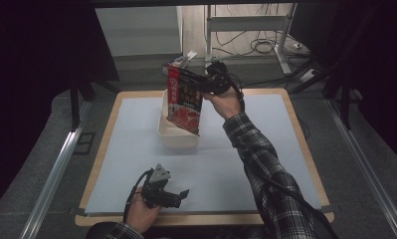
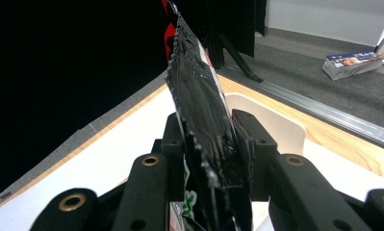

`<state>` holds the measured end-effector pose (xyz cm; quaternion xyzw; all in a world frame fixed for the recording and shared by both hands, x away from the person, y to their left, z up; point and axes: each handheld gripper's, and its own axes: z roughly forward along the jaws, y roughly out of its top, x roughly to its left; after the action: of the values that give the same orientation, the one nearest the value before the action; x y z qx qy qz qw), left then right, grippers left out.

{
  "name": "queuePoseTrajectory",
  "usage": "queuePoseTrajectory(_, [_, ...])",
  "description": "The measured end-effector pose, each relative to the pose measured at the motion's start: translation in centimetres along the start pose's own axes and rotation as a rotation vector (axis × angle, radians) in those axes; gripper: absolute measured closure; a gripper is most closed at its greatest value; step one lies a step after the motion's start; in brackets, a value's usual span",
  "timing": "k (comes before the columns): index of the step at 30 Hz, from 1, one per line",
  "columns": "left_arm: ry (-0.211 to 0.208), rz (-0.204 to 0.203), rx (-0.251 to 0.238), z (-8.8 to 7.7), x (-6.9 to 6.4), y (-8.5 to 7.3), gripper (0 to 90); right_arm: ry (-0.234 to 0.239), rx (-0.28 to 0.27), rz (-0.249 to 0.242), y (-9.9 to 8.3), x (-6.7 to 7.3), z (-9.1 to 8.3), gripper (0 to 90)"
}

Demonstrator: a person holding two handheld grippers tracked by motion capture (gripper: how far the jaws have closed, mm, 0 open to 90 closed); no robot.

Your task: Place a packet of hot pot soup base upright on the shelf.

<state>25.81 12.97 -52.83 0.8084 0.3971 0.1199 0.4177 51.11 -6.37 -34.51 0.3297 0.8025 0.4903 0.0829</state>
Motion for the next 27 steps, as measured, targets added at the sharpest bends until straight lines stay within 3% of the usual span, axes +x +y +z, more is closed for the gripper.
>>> queuePoseTrajectory(20, [0.024,0.04,0.005,-0.1,0.0,0.0,2.9,-0.008,0.026,-0.044,-2.2,1.0,3.3,67.6])
queuePoseTrajectory(27, [0.028,0.058,0.012,0.0,-0.2,0.0,3.0,-0.013,0.025,-0.066,-2.9,1.0,3.3,67.3])
